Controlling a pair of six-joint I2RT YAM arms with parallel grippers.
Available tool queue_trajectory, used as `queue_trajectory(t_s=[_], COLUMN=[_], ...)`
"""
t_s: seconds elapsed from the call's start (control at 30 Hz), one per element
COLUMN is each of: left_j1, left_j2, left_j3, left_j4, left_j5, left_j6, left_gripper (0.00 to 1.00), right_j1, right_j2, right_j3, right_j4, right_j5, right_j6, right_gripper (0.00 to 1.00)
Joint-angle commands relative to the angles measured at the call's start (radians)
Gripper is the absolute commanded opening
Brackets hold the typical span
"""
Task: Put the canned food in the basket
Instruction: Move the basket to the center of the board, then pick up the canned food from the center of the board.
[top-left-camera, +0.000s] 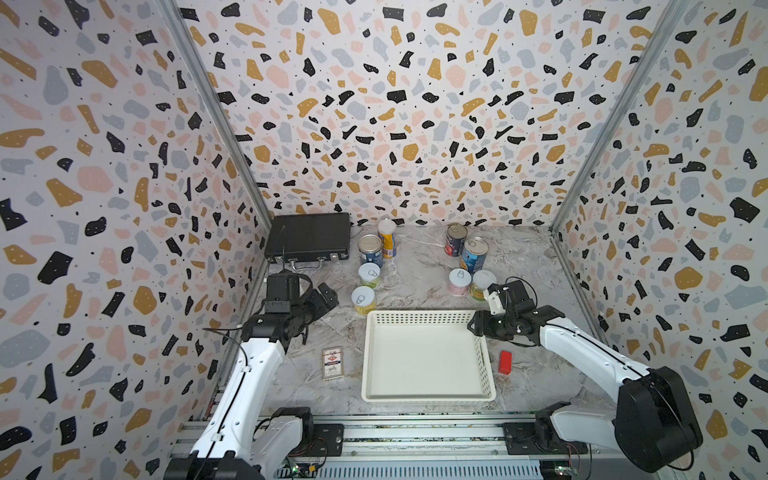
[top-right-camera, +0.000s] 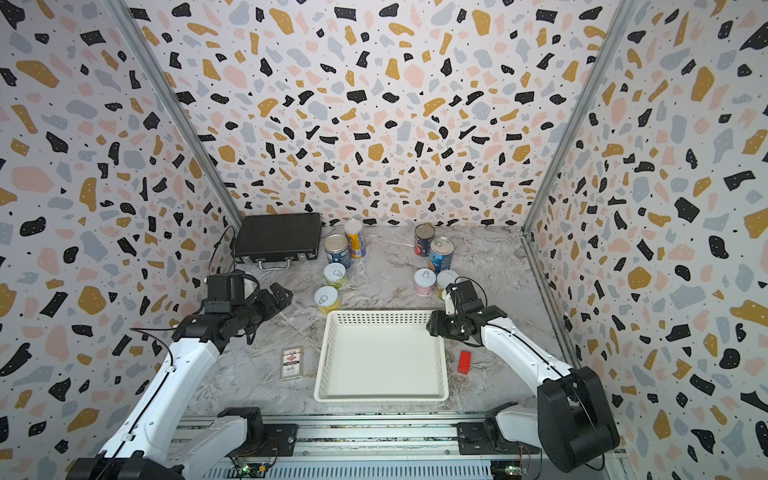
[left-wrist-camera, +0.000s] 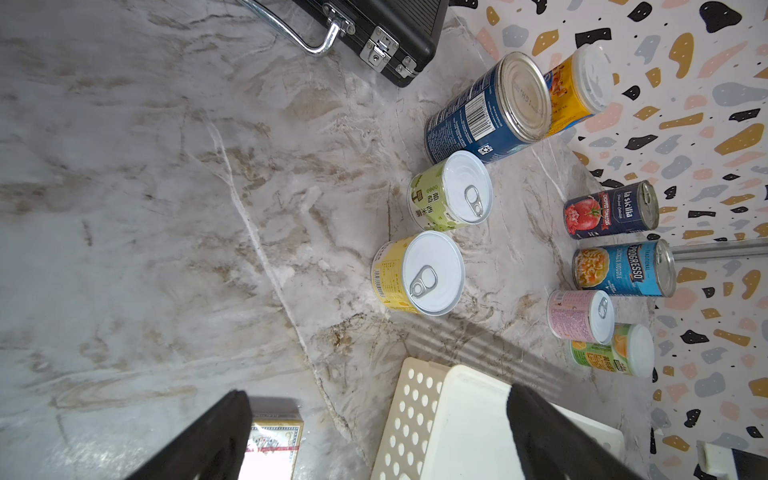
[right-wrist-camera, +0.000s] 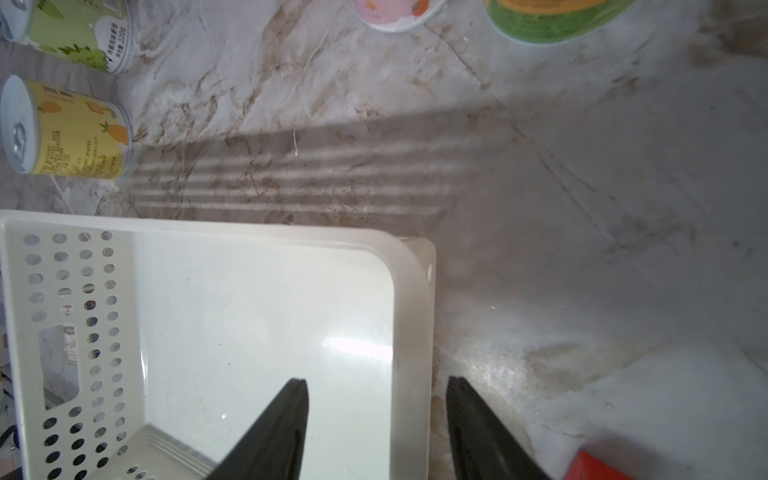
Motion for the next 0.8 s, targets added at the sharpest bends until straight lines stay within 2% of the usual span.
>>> queue_trajectory(t_s=[0.0, 0.13, 0.3, 0.43, 0.57, 0.7, 0.77], left_j1=[0.004, 0.004, 0.004, 0.004, 0.004, 0.004, 0.004], left_j2=[0.003, 0.005, 0.008, 0.01, 0.015, 0.028, 0.028], left_j3=[0.034, 0.036, 0.034, 0.034, 0.023, 0.028, 0.031], left_j4=[0.003, 0.003, 0.003, 0.008, 0.022, 0.021, 0.019], left_j5=[-0.007, -0.006, -0.004, 0.0, 0.007, 0.018, 0.02], left_j6=[0.001, 0.001, -0.001, -0.002, -0.011, -0.012, -0.008], left_gripper=[1.0, 1.0, 1.0, 1.0, 1.0, 1.0, 1.0], right_j1=[0.004, 0.004, 0.003, -0.009, -0.061, -0.112, -0.125], right_j2=[-0.027, 0.003, 0.067, 0.128, 0.193, 0.208, 0.217], right_j3=[0.109, 0.255, 0.396, 0.471, 0.537, 0.543, 0.548], right_j4=[-0.067, -0.137, -0.127, -0.083, -0.087, -0.034, -0.005], right_j5=[0.067, 0.1, 0.184, 0.234, 0.245, 0.275, 0.276], right_j6=[-0.026, -0.036, -0.045, -0.103, -0.093, -0.088, -0.1], right_gripper=[0.61, 0.62, 0.62, 0.64, 0.75, 0.99, 1.0])
